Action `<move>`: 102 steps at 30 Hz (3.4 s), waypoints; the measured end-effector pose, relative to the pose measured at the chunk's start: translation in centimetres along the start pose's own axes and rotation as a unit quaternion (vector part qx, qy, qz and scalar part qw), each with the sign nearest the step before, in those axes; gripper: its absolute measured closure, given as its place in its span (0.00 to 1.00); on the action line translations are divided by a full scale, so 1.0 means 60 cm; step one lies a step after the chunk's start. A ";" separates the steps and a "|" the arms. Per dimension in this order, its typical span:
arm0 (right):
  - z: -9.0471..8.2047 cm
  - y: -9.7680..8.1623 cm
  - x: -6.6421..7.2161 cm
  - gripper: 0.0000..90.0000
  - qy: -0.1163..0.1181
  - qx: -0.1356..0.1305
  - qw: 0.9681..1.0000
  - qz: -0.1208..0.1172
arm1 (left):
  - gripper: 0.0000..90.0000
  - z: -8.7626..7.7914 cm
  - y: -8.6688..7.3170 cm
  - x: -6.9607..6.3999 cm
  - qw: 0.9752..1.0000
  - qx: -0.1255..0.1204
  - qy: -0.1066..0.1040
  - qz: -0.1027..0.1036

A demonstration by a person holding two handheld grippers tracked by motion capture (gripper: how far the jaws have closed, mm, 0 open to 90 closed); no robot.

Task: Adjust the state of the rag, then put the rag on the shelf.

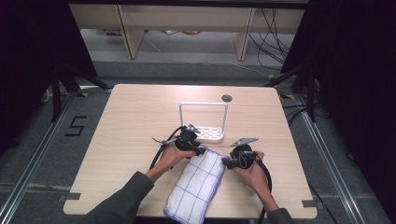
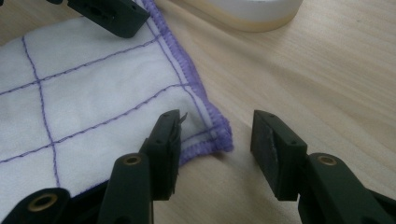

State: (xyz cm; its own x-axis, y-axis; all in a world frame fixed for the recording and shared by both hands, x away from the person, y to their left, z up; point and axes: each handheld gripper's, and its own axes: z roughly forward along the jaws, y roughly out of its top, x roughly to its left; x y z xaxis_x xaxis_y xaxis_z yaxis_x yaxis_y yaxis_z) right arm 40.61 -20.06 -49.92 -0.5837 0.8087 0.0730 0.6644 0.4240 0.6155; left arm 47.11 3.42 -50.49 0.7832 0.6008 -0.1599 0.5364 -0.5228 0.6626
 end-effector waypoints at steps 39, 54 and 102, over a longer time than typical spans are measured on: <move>-0.076 0.045 0.048 0.96 0.026 -0.077 0.994 -0.068 | 0.93 -0.145 0.005 -0.036 0.994 -0.099 -0.010 0.051; -0.171 0.113 0.088 0.96 0.020 -0.172 0.978 -0.119 | 0.93 -0.272 0.031 -0.066 0.983 -0.166 -0.020 0.069; -0.288 0.346 0.040 0.96 -0.040 -0.262 0.959 -0.104 | 0.93 -0.378 0.264 0.014 0.967 -0.244 0.065 0.045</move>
State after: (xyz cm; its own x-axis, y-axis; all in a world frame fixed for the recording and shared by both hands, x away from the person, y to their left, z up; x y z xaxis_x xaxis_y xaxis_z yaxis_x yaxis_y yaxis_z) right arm 44.94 -16.37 -23.42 -0.6271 0.7659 -0.1415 0.1997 0.3337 0.9213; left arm 49.12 9.33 -23.53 0.7562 0.6542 -0.0137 0.2315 -0.2479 0.9407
